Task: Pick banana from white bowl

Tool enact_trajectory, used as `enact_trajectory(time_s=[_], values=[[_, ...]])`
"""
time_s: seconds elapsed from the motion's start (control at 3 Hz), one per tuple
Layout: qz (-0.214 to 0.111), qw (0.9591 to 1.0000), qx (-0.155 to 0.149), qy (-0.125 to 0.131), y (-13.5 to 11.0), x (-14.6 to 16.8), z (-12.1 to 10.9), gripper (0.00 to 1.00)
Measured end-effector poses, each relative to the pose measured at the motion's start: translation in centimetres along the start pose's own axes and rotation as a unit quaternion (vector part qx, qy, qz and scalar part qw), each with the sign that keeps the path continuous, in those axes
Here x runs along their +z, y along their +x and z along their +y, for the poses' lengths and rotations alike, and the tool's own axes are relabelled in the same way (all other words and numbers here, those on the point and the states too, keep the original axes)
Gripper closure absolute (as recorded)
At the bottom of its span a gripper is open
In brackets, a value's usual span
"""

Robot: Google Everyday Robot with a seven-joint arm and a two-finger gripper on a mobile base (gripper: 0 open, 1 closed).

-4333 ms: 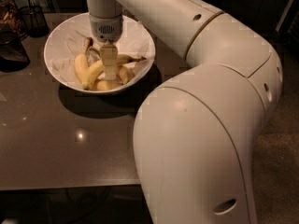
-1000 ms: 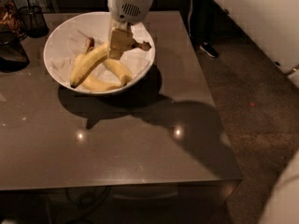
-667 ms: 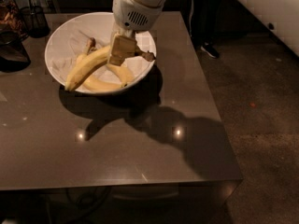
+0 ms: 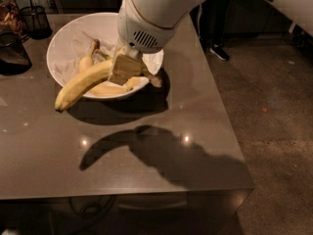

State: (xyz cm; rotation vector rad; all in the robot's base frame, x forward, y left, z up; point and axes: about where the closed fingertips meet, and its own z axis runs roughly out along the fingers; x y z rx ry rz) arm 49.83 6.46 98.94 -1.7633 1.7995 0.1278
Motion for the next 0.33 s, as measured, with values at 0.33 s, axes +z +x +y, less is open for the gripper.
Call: enact_trajectory(time_s=[0.33], values=[[0.001, 1.0000, 0.001, 0.000, 0.09, -0.02, 0.21, 1.00]])
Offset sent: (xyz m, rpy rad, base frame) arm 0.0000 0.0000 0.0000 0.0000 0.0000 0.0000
